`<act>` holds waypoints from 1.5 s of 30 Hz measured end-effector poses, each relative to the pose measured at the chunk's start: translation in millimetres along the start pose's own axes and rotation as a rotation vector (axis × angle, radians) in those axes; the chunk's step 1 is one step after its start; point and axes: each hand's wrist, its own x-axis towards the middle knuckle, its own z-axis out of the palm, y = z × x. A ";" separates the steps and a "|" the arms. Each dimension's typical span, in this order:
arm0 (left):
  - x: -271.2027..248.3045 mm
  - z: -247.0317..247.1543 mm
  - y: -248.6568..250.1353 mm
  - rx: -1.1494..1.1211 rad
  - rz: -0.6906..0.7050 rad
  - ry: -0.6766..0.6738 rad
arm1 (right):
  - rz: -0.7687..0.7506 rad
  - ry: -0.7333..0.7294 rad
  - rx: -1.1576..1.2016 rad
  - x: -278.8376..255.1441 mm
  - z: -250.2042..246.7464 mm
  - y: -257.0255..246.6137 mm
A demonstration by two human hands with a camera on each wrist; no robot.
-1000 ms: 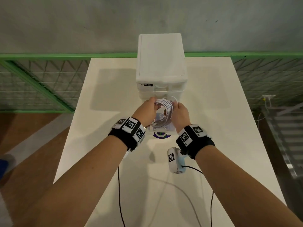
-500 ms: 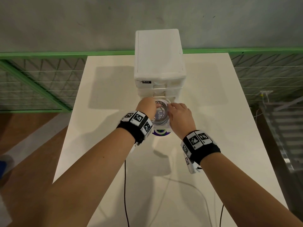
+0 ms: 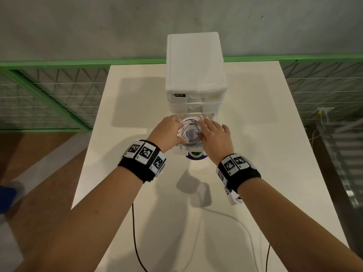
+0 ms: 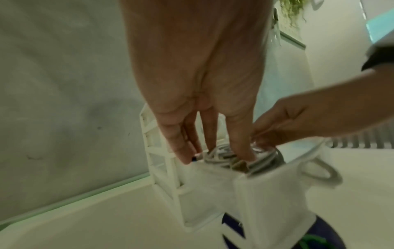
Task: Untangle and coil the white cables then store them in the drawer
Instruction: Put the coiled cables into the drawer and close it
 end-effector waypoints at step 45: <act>14.5 -8.0 -15.2 -0.213 0.000 0.308 | -0.249 -0.175 -0.105 -16.1 8.9 16.3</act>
